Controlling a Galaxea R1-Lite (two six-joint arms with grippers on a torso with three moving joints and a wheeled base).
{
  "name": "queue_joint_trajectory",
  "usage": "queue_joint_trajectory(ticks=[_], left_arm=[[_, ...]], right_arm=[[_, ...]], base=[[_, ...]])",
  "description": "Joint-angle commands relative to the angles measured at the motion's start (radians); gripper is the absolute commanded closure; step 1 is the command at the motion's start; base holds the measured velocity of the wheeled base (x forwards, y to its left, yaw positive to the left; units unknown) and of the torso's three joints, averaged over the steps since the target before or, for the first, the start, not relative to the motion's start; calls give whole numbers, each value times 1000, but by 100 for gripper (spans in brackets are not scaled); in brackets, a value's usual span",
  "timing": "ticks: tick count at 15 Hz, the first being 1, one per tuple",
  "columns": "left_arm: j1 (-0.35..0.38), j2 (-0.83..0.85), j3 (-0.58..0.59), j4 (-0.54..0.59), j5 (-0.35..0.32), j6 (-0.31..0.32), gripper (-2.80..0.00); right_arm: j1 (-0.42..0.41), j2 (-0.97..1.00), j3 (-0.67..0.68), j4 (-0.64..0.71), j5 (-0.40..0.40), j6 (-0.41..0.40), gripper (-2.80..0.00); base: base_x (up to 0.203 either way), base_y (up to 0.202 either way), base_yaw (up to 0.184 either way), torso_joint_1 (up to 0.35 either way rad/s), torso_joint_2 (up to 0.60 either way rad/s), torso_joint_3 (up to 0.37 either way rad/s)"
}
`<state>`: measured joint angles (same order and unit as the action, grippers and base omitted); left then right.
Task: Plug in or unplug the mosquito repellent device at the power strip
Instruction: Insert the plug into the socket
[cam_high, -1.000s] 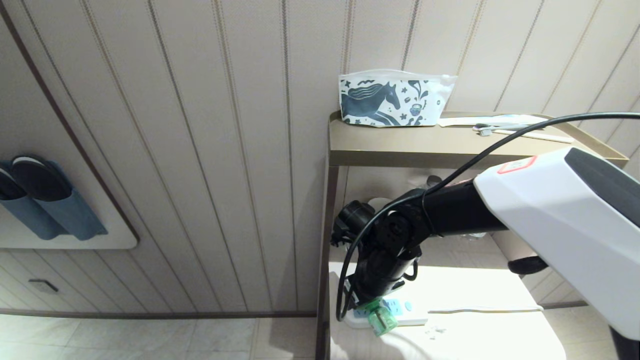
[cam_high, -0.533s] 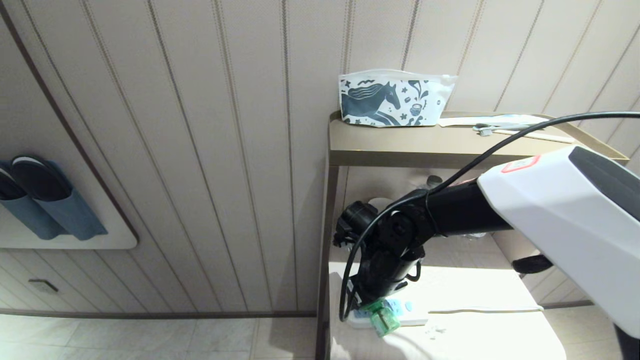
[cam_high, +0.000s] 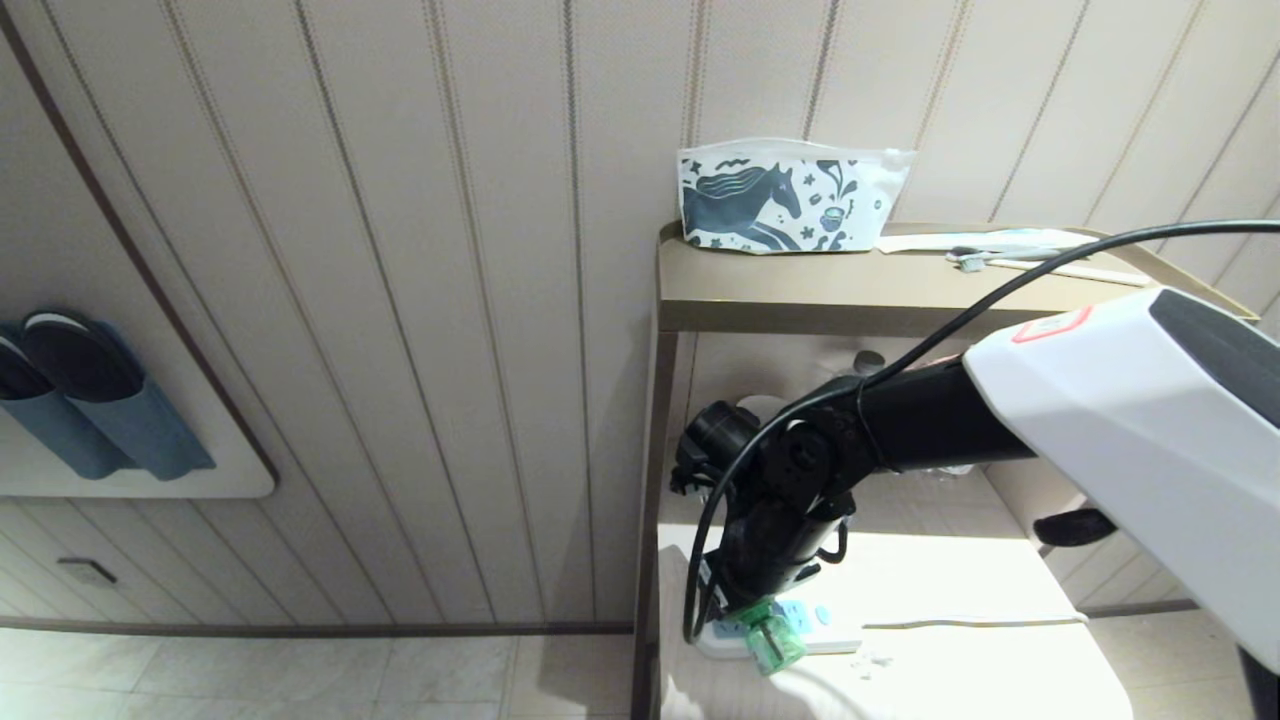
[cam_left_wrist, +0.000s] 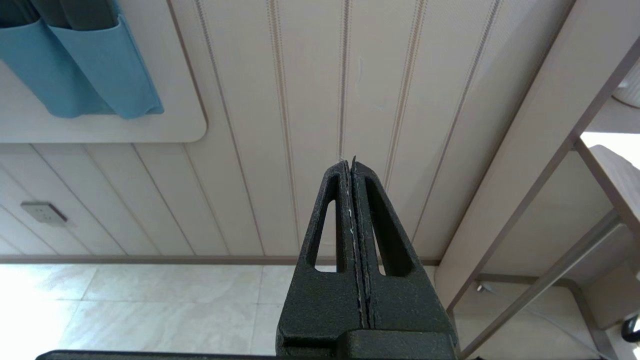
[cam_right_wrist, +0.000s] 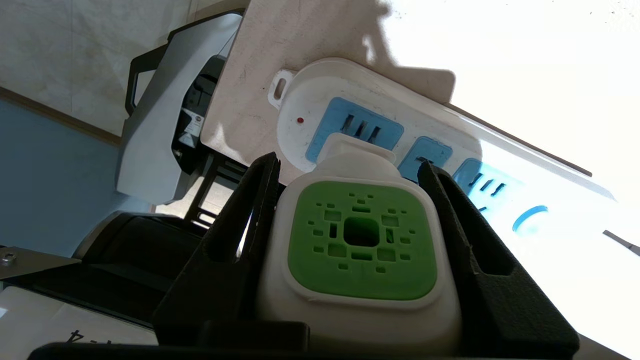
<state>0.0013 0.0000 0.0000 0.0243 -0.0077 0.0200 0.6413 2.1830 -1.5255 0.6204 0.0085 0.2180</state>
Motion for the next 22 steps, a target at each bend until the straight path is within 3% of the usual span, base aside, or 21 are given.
queue_joint_trajectory(ticks=[1,22], left_arm=[[0,2,0,0,0,0,0],[0,2,0,0,0,0,0]], right_arm=[[1,4,9,1,4,1,0],[-22,-1,48,-29,-1,-2,0]], base=[[0,0,0,0,0,0],[0,0,0,0,0,0]])
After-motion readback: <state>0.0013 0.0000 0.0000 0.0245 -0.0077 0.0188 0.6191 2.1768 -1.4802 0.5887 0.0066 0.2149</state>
